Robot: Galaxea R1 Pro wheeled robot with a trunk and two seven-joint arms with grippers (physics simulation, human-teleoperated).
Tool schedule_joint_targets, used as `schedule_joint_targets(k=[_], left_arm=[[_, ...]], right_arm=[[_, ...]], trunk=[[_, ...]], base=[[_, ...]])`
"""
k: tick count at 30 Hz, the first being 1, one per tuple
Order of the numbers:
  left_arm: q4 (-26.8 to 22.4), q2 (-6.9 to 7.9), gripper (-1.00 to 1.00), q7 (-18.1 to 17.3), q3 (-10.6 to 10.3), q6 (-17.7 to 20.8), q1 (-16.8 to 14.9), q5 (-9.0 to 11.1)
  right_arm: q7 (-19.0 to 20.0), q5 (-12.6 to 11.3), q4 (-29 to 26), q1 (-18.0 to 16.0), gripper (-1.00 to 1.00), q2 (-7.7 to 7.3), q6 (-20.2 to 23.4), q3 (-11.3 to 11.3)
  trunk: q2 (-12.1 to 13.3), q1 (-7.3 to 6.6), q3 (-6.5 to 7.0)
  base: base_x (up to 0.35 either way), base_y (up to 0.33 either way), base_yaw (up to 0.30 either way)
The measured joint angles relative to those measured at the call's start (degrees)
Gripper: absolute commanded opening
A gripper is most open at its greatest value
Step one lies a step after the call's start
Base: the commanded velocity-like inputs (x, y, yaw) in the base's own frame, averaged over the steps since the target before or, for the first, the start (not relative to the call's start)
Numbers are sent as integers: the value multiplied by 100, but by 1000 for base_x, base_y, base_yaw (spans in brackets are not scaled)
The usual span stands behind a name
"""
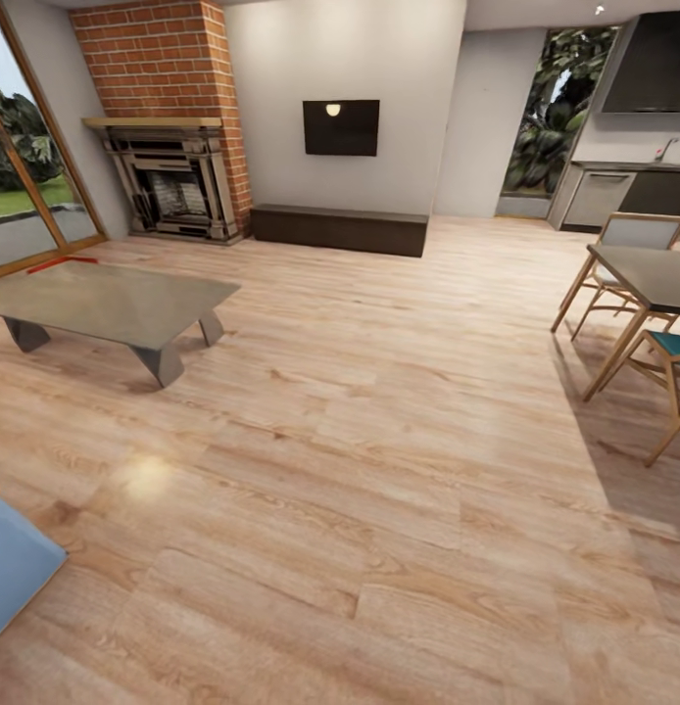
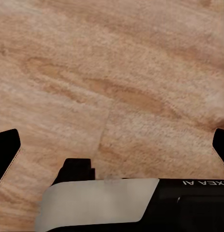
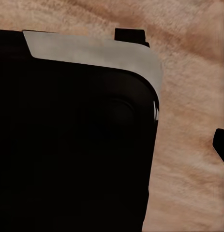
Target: Move the two storage containers from the living room to the garage. In the garage, place one container on the floor and stack the other container on top of it (either order is fine).
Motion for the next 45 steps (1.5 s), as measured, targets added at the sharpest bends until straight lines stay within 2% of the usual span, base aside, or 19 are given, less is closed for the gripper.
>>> schedule_joint_targets(k=[45], left_arm=[[0,0,100,0,-5,-1,0,0]], right_arm=[[-9,-31,6,0,100,8,0,0]], trunk=[[0,0,0]], base=[[344,0,0]])
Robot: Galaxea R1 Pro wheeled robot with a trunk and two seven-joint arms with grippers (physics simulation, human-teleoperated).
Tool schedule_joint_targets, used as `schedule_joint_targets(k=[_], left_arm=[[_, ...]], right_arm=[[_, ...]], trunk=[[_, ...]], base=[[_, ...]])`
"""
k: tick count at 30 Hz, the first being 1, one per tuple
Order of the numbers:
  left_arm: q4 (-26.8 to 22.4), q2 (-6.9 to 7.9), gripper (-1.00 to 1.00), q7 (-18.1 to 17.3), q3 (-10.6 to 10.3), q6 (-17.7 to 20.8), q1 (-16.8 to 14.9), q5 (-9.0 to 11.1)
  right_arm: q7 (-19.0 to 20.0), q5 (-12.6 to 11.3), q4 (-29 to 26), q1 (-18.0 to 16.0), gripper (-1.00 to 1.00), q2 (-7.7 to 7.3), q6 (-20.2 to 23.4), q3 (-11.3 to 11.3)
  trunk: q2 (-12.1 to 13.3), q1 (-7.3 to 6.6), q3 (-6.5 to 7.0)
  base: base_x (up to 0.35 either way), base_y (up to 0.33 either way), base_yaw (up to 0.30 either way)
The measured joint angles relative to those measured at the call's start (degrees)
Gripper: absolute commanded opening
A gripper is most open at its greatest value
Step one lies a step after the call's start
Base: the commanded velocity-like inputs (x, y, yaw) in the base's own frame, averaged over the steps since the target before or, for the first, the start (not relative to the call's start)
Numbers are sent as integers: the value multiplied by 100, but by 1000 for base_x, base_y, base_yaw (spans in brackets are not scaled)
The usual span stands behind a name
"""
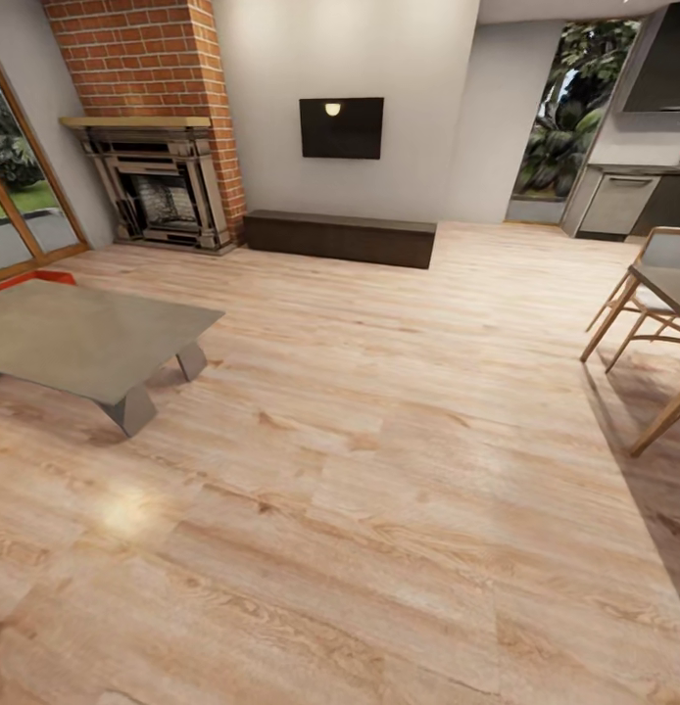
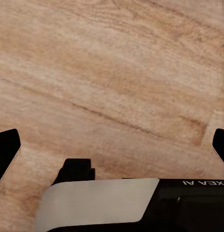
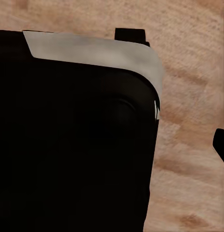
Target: Move the two storage containers from the living room to the garage. In the garage, place one container on the floor and stack the other container on top of it (either order is fine).
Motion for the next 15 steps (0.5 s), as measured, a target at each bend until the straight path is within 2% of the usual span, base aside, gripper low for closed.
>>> schedule_joint_targets(k=[15], left_arm=[[0,4,100,0,1,0,0,3]], right_arm=[[0,0,-1,0,100,0,0,0]], trunk=[[0,0,0]], base=[[344,0,0]])
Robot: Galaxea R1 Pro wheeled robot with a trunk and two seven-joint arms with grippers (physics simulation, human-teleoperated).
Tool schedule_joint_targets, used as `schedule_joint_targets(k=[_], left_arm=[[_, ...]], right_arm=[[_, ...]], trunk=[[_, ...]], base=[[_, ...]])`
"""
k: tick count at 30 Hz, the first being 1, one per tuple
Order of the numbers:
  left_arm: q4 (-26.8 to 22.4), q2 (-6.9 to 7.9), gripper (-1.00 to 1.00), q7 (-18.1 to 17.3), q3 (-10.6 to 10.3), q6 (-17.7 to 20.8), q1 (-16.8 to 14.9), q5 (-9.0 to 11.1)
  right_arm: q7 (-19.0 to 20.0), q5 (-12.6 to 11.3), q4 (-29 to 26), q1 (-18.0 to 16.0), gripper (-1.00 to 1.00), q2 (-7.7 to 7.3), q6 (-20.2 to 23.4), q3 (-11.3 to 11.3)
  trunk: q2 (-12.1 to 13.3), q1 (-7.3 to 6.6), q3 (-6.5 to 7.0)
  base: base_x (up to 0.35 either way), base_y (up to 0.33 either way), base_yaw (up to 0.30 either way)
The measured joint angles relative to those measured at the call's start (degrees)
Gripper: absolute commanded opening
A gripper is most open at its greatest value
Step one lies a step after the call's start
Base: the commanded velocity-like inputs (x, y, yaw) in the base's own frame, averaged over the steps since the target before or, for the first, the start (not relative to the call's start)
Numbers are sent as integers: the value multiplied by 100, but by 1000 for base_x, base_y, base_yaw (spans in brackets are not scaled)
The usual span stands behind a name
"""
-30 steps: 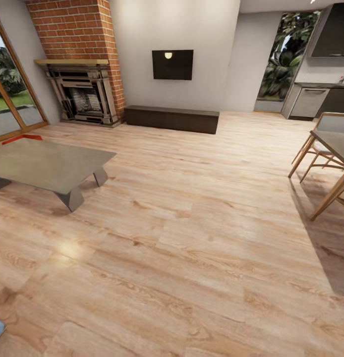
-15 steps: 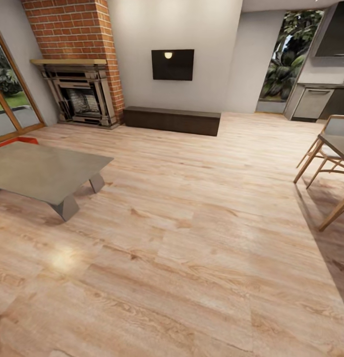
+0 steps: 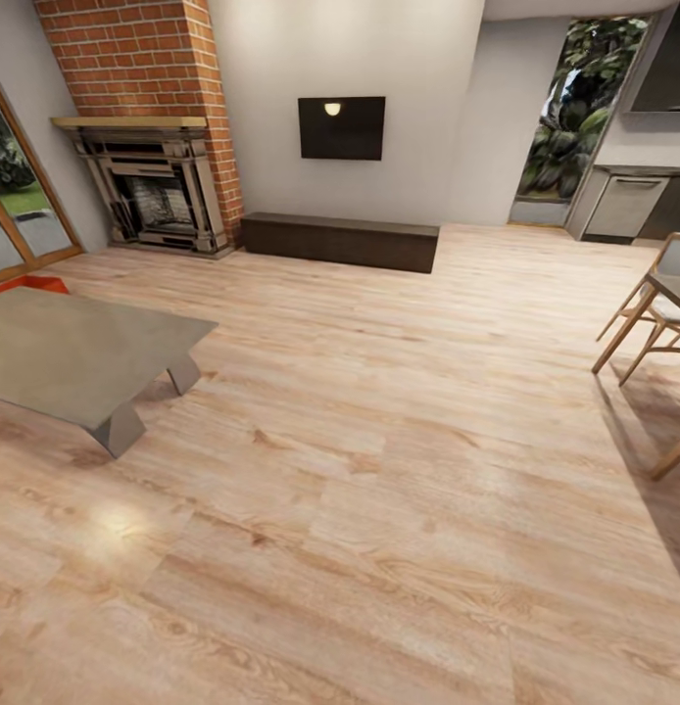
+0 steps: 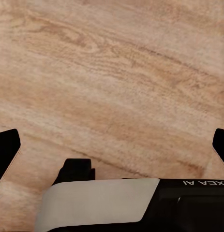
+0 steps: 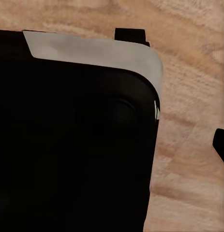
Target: Move the two storage containers from the living room to the garage. In the garage, place one container on the floor and stack the other container on top of it (either order is fine).
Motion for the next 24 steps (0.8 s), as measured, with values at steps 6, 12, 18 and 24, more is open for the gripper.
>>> schedule_joint_targets(k=[6,12,18,24], left_arm=[[0,-4,100,0,0,0,0,-3],[0,-4,100,0,3,0,0,-3],[0,-4,100,0,3,0,0,-3],[0,-4,100,0,1,0,0,1]], right_arm=[[0,0,0,0,100,0,0,0],[0,0,1,0,100,0,0,0],[0,0,1,0,100,0,0,0],[0,0,1,0,100,0,0,0]], trunk=[[0,0,0],[0,0,0],[0,0,0],[0,0,0]], base=[[344,0,0],[344,0,0],[344,0,0],[344,0,0]])
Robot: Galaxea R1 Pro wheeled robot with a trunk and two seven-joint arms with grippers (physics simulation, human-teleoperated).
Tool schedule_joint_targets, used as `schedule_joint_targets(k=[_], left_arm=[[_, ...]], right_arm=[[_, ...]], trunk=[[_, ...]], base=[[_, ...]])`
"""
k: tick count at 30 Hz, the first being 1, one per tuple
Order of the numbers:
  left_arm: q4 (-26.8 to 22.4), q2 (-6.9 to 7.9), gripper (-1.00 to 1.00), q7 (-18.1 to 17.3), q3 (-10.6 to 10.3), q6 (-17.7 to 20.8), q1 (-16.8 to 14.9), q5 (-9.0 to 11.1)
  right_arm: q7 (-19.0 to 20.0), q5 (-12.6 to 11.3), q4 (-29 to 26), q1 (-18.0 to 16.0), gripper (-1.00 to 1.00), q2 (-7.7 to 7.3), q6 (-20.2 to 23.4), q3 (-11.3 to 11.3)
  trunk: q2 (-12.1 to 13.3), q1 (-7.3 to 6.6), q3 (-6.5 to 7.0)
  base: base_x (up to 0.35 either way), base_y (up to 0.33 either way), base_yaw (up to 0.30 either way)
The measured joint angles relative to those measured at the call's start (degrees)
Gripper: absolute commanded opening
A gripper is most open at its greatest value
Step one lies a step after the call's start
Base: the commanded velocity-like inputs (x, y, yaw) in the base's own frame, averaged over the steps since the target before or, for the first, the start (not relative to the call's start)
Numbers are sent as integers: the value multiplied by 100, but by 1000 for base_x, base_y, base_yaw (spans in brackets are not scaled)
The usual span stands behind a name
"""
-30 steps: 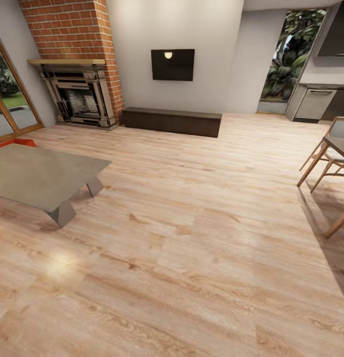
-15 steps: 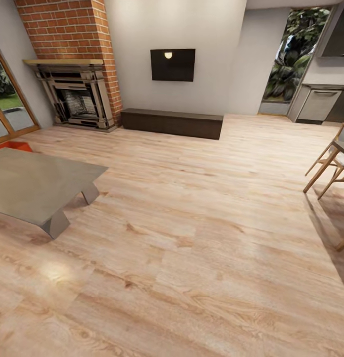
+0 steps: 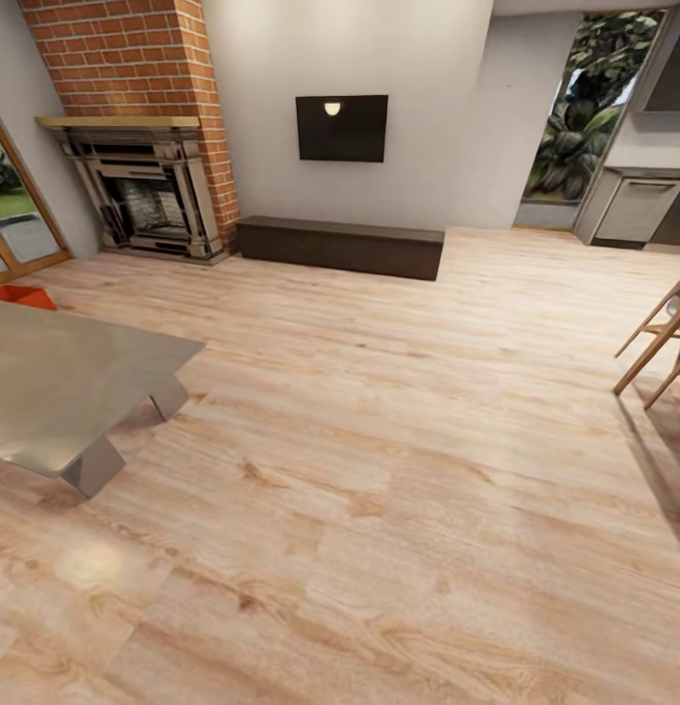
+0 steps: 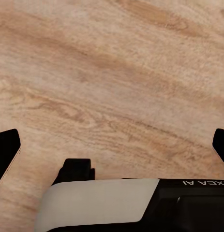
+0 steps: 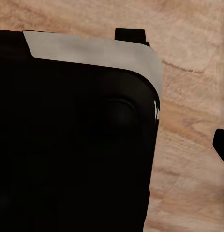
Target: Move the two storage containers from the living room to the garage. In the garage, place one container on the floor and stack the other container on top of it (either order is fine).
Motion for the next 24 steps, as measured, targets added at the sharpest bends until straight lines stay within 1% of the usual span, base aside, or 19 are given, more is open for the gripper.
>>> schedule_joint_targets(k=[24], left_arm=[[0,0,100,0,-3,0,0,-5]], right_arm=[[0,3,-7,0,100,5,0,0]], trunk=[[0,0,0]], base=[[344,0,0]])
